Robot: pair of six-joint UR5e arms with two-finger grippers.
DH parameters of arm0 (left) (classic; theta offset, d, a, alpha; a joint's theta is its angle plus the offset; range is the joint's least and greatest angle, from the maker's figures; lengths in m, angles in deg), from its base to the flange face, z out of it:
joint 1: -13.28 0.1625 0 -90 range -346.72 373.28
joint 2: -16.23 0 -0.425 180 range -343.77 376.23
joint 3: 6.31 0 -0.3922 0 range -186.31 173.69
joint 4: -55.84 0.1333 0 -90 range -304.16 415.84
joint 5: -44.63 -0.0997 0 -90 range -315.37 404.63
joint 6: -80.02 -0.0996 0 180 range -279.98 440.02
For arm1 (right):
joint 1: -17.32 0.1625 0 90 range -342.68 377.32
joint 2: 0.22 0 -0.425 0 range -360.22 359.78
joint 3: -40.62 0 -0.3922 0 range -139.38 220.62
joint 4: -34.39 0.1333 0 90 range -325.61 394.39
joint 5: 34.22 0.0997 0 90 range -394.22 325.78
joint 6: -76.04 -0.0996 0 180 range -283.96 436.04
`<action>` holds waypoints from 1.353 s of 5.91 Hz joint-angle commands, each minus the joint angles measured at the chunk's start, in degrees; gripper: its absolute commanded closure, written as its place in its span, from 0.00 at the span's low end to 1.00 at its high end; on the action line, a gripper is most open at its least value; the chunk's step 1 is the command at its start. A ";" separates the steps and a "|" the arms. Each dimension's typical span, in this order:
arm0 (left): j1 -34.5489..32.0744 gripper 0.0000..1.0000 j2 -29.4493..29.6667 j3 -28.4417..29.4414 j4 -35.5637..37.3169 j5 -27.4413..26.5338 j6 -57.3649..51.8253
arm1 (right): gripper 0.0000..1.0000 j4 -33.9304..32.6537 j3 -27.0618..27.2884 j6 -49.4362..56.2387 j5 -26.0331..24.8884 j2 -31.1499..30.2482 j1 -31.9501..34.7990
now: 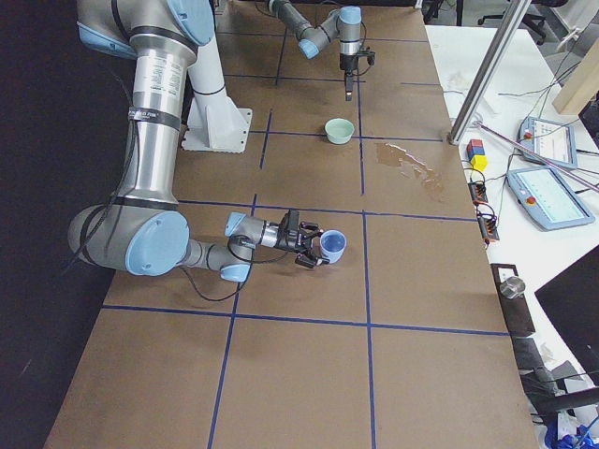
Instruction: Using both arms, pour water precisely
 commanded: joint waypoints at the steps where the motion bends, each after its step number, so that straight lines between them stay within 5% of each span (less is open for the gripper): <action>1: 0.00 0.01 -0.05 -0.25 0.06 -0.24 0.02 | 0.02 -0.07 -0.62 1.44 0.41 3.65 2.18; 5: 0.00 0.01 -0.93 -0.87 0.06 -0.50 0.02 | 0.07 0.10 -1.76 1.62 1.64 4.20 3.94; 6: 0.00 0.01 -0.93 -0.87 0.06 -0.50 0.02 | 0.19 0.02 -1.77 1.88 1.73 4.20 4.29; 7: 0.00 0.01 -0.93 -1.13 0.06 -0.50 0.02 | 0.49 0.10 -1.51 8.50 2.69 4.29 4.90; 8: 0.00 0.01 -1.19 -1.22 0.06 -0.42 0.02 | 0.69 1.76 0.15 12.83 5.13 7.07 7.00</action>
